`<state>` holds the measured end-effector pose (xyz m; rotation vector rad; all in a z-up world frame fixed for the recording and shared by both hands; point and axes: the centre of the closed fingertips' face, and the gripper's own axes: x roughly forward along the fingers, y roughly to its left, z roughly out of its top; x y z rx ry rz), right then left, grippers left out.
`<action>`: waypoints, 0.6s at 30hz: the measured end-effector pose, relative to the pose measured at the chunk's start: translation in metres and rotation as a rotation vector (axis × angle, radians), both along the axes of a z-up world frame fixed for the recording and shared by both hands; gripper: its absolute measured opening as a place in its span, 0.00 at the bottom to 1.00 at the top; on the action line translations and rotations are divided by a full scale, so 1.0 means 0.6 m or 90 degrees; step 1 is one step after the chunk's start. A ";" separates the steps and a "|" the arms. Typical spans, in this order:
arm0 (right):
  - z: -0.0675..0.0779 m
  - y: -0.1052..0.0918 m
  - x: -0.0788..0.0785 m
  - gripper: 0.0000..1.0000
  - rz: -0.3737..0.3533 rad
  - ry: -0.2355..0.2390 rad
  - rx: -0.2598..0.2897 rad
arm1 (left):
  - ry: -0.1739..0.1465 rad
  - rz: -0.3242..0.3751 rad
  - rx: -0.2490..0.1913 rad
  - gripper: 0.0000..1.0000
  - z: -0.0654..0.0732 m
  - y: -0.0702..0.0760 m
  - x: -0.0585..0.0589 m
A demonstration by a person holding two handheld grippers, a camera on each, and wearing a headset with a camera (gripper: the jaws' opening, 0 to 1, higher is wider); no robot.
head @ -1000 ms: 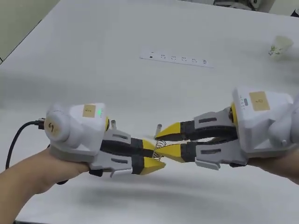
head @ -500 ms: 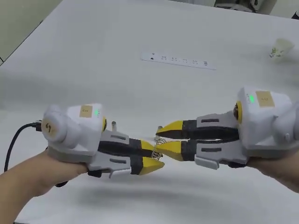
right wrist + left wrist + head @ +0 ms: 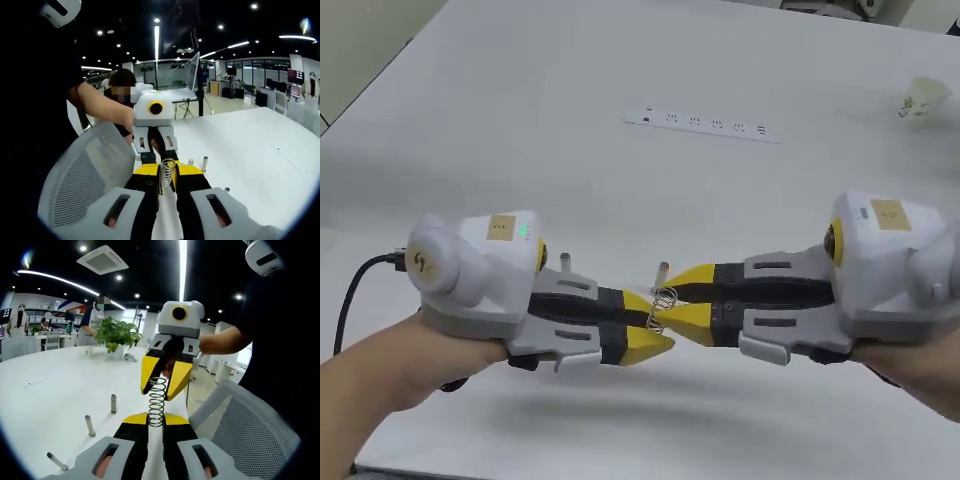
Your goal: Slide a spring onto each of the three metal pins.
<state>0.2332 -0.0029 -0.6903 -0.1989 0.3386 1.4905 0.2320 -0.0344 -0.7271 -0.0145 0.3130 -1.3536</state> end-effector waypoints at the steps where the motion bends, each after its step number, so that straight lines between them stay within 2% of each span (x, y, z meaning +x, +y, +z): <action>1: 0.000 0.000 -0.001 0.09 0.001 0.003 0.001 | -0.001 -0.001 0.003 0.01 -0.001 0.000 -0.001; 6: -0.001 0.002 -0.008 0.08 0.006 0.011 -0.004 | 0.000 -0.001 0.009 0.02 -0.003 0.002 -0.003; 8: -0.002 0.002 -0.007 0.08 0.006 0.003 -0.010 | 0.011 0.009 0.012 0.02 -0.005 0.004 -0.001; 13: -0.001 0.004 -0.005 0.08 0.006 -0.005 -0.010 | 0.007 0.021 0.012 0.02 -0.004 0.006 0.003; 18: -0.002 0.007 -0.005 0.08 0.011 -0.022 -0.019 | 0.021 0.033 0.014 0.03 -0.006 0.009 0.007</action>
